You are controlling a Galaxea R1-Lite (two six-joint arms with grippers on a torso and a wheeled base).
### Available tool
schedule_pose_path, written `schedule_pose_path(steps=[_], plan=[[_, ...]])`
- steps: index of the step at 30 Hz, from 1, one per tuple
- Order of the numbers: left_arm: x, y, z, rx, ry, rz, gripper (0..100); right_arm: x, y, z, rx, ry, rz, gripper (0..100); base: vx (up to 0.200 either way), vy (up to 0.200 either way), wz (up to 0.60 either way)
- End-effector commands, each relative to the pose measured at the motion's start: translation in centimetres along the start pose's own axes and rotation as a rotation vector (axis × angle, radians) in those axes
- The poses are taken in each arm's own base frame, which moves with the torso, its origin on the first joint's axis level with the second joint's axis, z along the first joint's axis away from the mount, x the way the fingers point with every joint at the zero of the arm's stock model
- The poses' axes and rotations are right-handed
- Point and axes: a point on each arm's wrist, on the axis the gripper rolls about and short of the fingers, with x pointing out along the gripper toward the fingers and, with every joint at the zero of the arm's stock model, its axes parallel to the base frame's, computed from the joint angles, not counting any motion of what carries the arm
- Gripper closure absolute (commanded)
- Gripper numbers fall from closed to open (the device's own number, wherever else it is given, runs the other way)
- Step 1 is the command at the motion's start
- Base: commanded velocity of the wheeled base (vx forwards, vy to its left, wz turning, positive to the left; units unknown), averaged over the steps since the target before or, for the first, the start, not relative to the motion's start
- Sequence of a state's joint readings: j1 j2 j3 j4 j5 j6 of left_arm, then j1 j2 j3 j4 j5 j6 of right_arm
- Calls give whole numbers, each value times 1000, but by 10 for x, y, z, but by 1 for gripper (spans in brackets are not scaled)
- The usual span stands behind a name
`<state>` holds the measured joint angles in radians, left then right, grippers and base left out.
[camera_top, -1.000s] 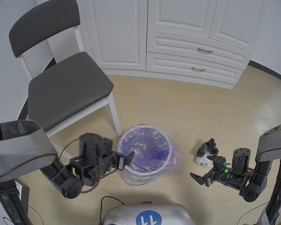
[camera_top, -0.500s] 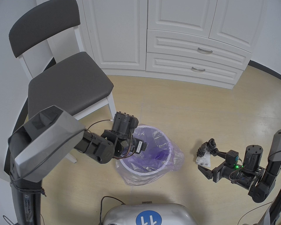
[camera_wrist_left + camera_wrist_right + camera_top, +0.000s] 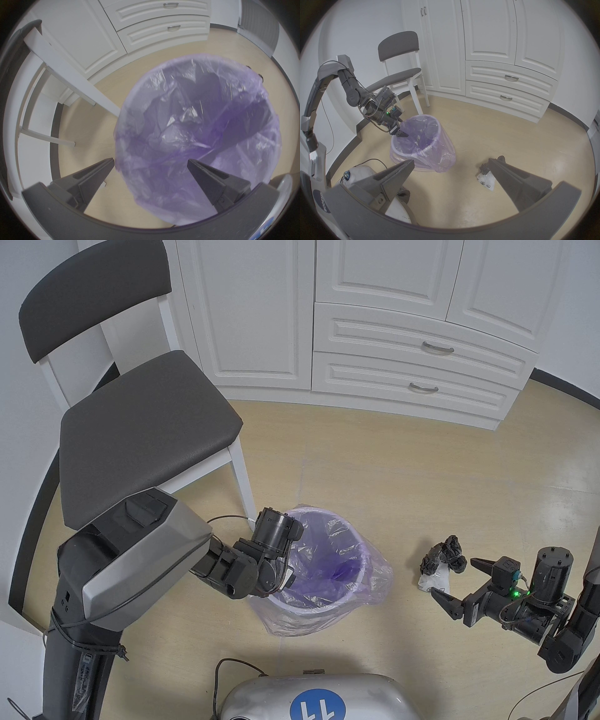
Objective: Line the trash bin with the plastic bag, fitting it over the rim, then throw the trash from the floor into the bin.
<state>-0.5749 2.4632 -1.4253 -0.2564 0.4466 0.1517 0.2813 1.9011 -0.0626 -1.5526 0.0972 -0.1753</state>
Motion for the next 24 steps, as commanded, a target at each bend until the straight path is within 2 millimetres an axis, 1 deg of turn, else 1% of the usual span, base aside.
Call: schedule_pose_path(steps=[1,2,4,6,12,15,18,19,20,24], plan=[[-11,0,-10,30,28,-6,0,-2,0,0,-9,-8,-3,0,0,0,0],[-12,0,-10,31,31,-6,0,-2,0,0,-9,-8,-3,0,0,0,0],[-23,1,-19,49,54,-15,0,-2,0,0,-9,-7,-1,0,0,0,0],[-29,2,-21,46,47,-17,0,-2,0,0,-9,-5,-1,0,0,0,0],[-36,7,-16,-2,-30,-5,0,-2,1,0,-10,-9,2,0,0,0,0],[-51,13,-18,-2,-36,-11,0,0,0,3,-7,-26,2,0,0,0,0],[-59,18,-16,-11,-46,-10,0,3,0,6,-5,-38,4,0,0,0,0],[-59,18,-16,-11,-46,-10,0,3,0,6,-5,-38,4,0,0,0,0],[-67,22,-14,-22,-59,-8,0,5,1,8,-6,-50,8,0,0,0,0],[-80,29,-10,-45,-79,-5,0,2,1,14,-6,-84,7,0,0,0,0]])
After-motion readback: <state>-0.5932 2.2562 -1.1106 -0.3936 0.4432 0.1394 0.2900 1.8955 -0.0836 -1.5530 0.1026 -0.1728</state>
